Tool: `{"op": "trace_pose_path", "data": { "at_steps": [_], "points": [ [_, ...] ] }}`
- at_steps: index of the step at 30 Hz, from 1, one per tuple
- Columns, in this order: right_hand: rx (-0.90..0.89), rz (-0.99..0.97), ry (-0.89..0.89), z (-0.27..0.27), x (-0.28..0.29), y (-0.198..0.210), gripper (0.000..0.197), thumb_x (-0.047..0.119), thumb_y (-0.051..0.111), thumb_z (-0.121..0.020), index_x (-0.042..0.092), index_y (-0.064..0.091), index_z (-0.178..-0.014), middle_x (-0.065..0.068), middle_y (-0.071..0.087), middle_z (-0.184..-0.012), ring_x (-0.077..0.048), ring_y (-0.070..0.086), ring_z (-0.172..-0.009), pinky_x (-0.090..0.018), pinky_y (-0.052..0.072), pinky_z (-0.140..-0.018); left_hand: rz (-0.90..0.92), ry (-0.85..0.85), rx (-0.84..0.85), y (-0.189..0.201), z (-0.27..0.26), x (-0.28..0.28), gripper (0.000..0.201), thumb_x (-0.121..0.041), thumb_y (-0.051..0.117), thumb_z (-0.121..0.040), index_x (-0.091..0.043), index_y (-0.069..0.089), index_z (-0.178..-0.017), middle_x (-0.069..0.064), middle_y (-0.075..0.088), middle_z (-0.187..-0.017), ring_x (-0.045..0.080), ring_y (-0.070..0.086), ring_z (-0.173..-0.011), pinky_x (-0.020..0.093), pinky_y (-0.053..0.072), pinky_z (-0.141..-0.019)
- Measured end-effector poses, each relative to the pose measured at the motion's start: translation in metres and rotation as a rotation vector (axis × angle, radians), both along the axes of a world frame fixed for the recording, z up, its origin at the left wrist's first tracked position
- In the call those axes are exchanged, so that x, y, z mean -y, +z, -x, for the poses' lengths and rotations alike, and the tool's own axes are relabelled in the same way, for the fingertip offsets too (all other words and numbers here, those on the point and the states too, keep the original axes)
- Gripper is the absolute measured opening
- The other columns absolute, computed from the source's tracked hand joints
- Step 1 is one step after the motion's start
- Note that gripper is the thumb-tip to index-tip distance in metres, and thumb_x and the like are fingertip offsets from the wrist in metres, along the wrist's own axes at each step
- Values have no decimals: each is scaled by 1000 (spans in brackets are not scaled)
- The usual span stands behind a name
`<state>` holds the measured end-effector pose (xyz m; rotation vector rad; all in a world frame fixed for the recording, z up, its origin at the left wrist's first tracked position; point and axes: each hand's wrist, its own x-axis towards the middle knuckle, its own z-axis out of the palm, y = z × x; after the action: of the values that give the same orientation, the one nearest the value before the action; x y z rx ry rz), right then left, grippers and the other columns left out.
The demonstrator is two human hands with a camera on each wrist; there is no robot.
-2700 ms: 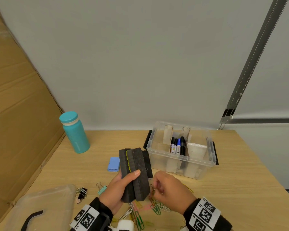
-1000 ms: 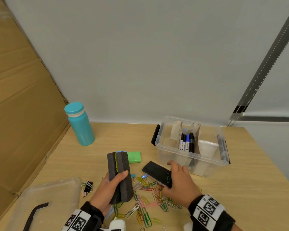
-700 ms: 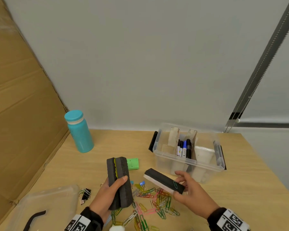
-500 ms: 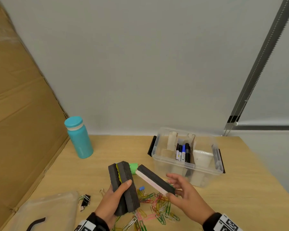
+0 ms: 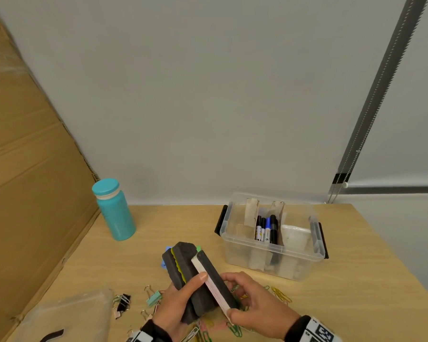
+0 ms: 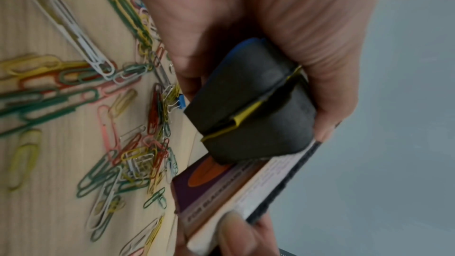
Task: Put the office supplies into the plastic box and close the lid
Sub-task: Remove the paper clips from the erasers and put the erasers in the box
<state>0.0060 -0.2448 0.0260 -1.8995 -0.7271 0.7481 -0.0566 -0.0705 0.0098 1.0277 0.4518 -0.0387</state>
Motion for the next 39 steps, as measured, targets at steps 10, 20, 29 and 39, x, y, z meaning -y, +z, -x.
{"op": "trace_pose_path", "data": {
  "at_steps": [10, 20, 29, 39],
  "points": [
    [708, 191, 174, 8, 13, 7, 76, 53, 56, -84, 51, 9, -143, 22, 14, -148, 2, 33, -127, -25, 43, -101, 40, 55, -129, -5, -3, -20, 59, -39, 77, -63, -12, 66, -114, 19, 70, -111, 39, 64, -106, 54, 46, -98],
    [1268, 337, 434, 10, -12, 3, 30, 33, 34, -90, 39, 41, -119, -4, 36, -150, -12, 53, -88, -17, 42, -45, 75, -123, -152, 6, -7, -28, 74, -42, 84, -63, -5, 62, -122, 27, 60, -124, 42, 58, -116, 56, 41, -105],
    [1239, 135, 240, -9, -6, 17, 32, 35, 57, -83, 25, 51, -113, 9, 59, -115, -1, 64, -77, -12, 51, -49, 90, -2, -208, -3, -5, -31, 59, -35, 73, -70, -5, 63, -119, 21, 68, -113, 38, 63, -106, 46, 49, -92],
    [1110, 78, -363, -53, 11, 35, 35, 27, 42, -96, 17, 46, -129, -3, 59, -127, -16, 68, -92, -25, 59, -65, 55, 68, -263, -3, -1, -34, 29, -30, 64, -85, -10, 62, -106, 15, 70, -108, 33, 63, -103, 45, 50, -86]
  ]
}}
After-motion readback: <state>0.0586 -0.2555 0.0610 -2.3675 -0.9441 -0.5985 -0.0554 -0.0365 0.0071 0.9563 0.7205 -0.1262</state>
